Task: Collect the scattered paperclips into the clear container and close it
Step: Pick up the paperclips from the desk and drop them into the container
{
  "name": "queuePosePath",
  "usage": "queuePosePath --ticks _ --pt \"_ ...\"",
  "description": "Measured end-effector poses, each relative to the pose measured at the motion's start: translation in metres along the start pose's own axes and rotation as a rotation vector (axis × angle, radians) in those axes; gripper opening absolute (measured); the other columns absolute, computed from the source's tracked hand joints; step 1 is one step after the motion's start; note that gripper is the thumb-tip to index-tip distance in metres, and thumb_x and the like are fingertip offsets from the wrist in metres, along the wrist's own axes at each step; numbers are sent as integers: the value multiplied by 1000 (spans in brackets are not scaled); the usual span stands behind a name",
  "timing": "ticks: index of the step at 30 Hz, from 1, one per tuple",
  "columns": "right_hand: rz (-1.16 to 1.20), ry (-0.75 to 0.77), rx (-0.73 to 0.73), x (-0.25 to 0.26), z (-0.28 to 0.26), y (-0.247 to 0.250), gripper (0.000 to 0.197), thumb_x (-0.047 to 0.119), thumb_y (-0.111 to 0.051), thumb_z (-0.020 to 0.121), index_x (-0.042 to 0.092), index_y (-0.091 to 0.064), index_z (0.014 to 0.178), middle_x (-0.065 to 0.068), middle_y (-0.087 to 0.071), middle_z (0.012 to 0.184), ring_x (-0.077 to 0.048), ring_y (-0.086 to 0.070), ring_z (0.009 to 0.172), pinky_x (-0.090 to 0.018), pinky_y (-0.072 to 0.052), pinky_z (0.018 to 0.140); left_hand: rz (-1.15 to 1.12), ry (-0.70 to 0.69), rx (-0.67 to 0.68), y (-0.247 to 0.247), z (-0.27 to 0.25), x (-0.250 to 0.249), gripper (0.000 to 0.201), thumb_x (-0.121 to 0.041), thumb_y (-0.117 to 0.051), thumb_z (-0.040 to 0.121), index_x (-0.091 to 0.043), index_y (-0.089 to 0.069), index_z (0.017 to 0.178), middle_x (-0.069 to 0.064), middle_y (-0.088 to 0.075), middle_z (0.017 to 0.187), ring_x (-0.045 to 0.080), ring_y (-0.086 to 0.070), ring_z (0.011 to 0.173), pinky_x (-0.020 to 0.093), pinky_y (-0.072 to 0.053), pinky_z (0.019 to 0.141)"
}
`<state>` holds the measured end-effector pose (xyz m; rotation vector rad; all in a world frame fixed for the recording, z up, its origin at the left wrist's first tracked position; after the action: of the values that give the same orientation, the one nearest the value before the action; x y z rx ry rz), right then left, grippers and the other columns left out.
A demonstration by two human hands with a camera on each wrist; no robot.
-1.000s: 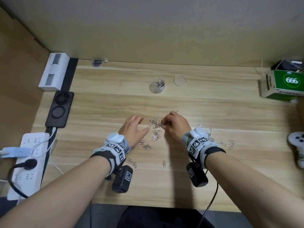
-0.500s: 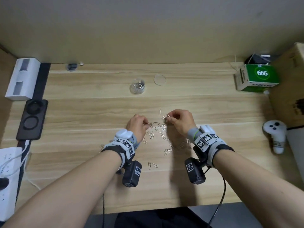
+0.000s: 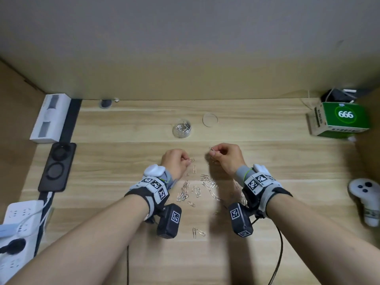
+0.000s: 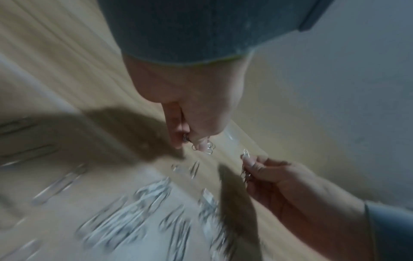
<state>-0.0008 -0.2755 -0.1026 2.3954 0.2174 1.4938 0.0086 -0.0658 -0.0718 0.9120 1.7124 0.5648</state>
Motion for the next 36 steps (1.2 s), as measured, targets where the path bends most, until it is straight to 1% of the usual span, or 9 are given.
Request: queuePosePath --ticks 4,10,15,19,21,26,30,34,36 --pt "109 5 -6 26 23 -4 15 3 -73 85 15 -68 79 -3 -63 70 -16 -57 63 -32 -50 68 -152 26 -130 43 40 -12 8 -19 -79 73 -20 -74 80 1 -72 77 19 -66 77 28 -51 73" --pt "243 -5 30 54 62 -20 7 0 -68 88 7 -67 88 -4 -61 71 -8 -58 61 -18 -52 56 -224 39 -186 68 92 -14 10 -16 -80 72 -19 -76 81 1 -73 80 17 -65 74 25 -52 72" --pt "269 -14 45 68 90 -31 8 1 -68 89 1 -66 97 -6 -61 73 -11 -59 63 -17 -53 57 -195 -3 -150 61 113 -14 10 -17 -78 70 -22 -76 78 -5 -71 74 12 -66 70 24 -53 68" --pt "276 -10 65 83 98 -44 7 1 -68 88 4 -67 95 -4 -61 72 -5 -59 58 -17 -54 58 -394 26 -126 57 114 -4 13 -12 -76 73 -20 -73 83 -1 -72 75 9 -64 64 22 -54 68" --pt "263 -5 69 90 100 -52 7 1 -69 88 7 -66 89 -3 -62 70 -2 -60 56 -18 -55 60 -454 31 -151 62 113 4 12 -11 -74 77 -19 -72 86 1 -72 80 10 -64 67 24 -56 71" --pt "149 11 69 97 105 -66 13 0 -76 81 11 -70 84 -2 -63 71 -18 -62 70 -37 -58 81 -498 67 -159 69 102 27 14 -9 -71 80 -22 -70 85 1 -70 79 13 -63 71 29 -56 70" --pt "24 59 75 108 98 -67 9 9 -79 78 10 -76 86 -4 -73 82 -17 -67 76 -33 -58 86 -528 127 -145 65 90 48 26 -10 -67 80 -35 -67 74 4 -72 81 23 -69 77 41 -59 75" --pt "60 9 121 111 90 -69 15 19 -64 74 21 -77 81 -3 -78 87 -18 -72 88 -40 -55 97 -562 160 -155 62 77 51 29 -7 -63 80 -34 -68 71 5 -73 79 25 -70 77 45 -59 77" --pt "51 1 134 117 86 -68 21 16 -64 76 20 -78 91 -2 -77 93 -14 -71 92 -33 -53 97 -588 167 -146 60 72 49 30 -5 -60 82 -32 -68 71 6 -73 79 25 -70 78 45 -58 80"
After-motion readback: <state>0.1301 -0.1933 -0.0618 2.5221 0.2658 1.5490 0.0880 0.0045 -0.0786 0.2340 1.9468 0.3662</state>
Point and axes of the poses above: each hand's wrist, its own z-axis towards the middle knuckle, its own y-axis out of the back of the hand, x = y × z, the point moved 10 cm from there along z, towards the middle knuckle
